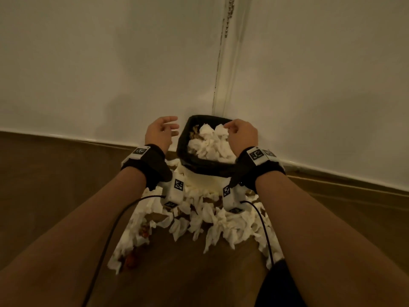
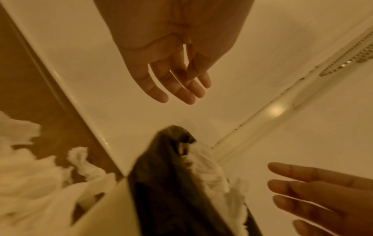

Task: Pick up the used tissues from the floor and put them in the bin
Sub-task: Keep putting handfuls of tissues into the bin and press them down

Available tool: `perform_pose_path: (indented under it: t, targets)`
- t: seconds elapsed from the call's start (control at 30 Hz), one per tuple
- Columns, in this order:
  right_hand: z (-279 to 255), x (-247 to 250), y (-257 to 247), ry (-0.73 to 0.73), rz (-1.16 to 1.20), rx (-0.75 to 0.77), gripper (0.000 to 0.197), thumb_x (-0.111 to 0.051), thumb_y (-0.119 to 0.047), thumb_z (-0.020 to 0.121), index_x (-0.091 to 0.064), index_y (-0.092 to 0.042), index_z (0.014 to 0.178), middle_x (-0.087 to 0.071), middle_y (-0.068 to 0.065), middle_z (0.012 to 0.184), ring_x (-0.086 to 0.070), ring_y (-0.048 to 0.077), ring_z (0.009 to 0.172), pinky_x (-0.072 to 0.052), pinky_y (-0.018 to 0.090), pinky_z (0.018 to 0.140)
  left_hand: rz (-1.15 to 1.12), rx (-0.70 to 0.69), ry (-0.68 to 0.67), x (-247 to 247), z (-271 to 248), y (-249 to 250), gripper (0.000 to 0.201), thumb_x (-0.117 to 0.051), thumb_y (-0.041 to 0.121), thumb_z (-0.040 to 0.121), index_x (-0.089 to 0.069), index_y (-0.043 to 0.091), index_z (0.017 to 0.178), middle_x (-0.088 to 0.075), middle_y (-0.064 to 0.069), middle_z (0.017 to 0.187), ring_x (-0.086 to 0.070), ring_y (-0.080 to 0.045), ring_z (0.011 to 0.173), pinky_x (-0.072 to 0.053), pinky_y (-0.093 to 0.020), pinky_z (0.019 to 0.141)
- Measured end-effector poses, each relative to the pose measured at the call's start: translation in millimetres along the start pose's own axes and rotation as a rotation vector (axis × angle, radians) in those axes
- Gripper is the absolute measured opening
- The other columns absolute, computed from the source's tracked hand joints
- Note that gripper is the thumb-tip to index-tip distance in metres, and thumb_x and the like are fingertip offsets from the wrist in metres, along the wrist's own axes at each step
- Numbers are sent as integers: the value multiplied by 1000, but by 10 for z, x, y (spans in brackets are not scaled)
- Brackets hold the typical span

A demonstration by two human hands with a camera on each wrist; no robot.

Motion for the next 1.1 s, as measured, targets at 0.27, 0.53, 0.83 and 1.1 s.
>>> perform_pose_path:
  t: [0.27, 0.53, 0.83, 1.1]
  targets:
    - [-263, -545, -448, -318, 62, 62, 24, -45, -10, 95, -64, -12, 109, -68, 9, 97, -65, 19, 81, -56, 29, 76, 120, 112, 61, 849, -223, -692, 33, -34, -1, 93, -62, 6, 107, -65, -5, 87, -62, -20, 74, -53, -35, 73]
    - [-645, -1333, -853, -683, -74, 175, 20, -52, -13, 92, -62, -10, 110, -71, 5, 81, -70, 19, 73, -59, 34, 75, 489, 245, 94, 1674, -592, -1285, 25, -46, 5, 91, -65, 17, 103, -68, -5, 104, -62, -21, 94, -50, -30, 83]
    - [-956, -2088, -1008, -743, -324, 248, 24, -49, -17, 92, -68, -5, 101, -70, 14, 101, -66, 28, 94, -54, 41, 87, 772, 410, 125, 2333, -895, -1781, 22, -52, 21, 92, -64, 17, 110, -63, -8, 115, -60, -26, 101, -47, -29, 75]
    - [-1135, -2528, -1085, -737, -392, 317, 26, -50, -19, 93, -71, -6, 98, -68, 13, 103, -63, 28, 96, -50, 31, 80, 861, 590, 4, 2074, -1106, -2063, 66, -73, 46, 72, -37, 20, 120, -37, -10, 126, -43, -35, 115, -42, -45, 92]
Point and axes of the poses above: each hand's wrist, its own z-axis towards the middle knuckle, its own x-axis out of the back of the hand, y = z × x, the point moved 1 cm from there along z, towards the middle knuckle
